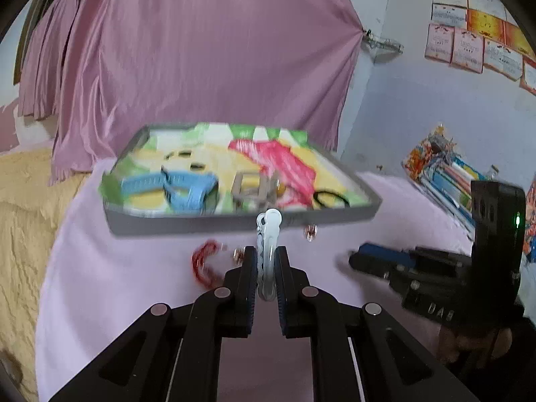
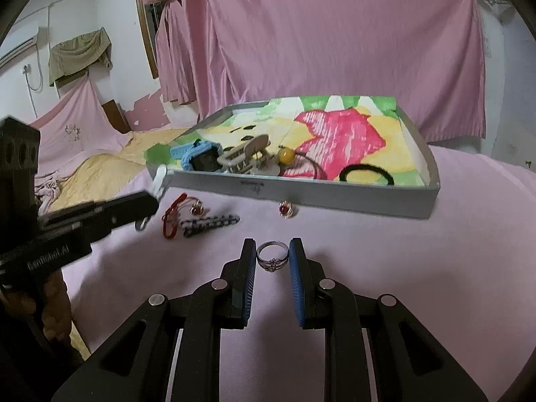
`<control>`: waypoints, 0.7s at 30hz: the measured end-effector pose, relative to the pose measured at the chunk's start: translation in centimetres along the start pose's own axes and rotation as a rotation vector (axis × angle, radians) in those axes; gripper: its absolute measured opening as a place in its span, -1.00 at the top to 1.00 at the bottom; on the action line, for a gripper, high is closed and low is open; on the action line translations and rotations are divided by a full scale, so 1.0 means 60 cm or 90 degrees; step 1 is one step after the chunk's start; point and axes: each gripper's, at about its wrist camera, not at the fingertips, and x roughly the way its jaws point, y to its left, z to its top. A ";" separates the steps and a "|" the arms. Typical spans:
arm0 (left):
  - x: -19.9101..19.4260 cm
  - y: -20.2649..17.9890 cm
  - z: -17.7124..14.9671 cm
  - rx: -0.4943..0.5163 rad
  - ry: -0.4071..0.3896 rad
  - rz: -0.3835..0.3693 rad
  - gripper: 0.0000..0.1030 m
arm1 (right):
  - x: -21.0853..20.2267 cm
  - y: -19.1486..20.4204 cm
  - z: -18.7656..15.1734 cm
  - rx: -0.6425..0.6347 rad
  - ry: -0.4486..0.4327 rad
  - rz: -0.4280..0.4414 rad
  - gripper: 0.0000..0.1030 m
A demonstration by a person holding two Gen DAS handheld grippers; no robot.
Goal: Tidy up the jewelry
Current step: 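Place the hair clip and silver ring into the tray and open both tools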
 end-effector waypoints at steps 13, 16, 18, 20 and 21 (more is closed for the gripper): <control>0.075 0.019 0.112 -0.029 -0.012 0.020 0.80 | 0.022 -0.053 0.109 0.017 -0.023 -0.013 0.65; 0.101 0.030 0.129 -0.046 0.009 0.026 0.80 | 0.049 -0.061 0.127 0.030 -0.014 0.001 0.65; 0.118 0.032 0.135 -0.042 0.026 0.034 0.80 | 0.070 -0.059 0.135 0.025 -0.003 0.000 0.65; 0.140 0.034 0.138 -0.044 0.057 0.040 0.80 | 0.089 -0.056 0.137 0.023 0.010 -0.003 0.65; 0.148 0.036 0.137 -0.047 0.069 0.041 0.80 | 0.098 -0.056 0.137 0.023 0.018 -0.004 0.65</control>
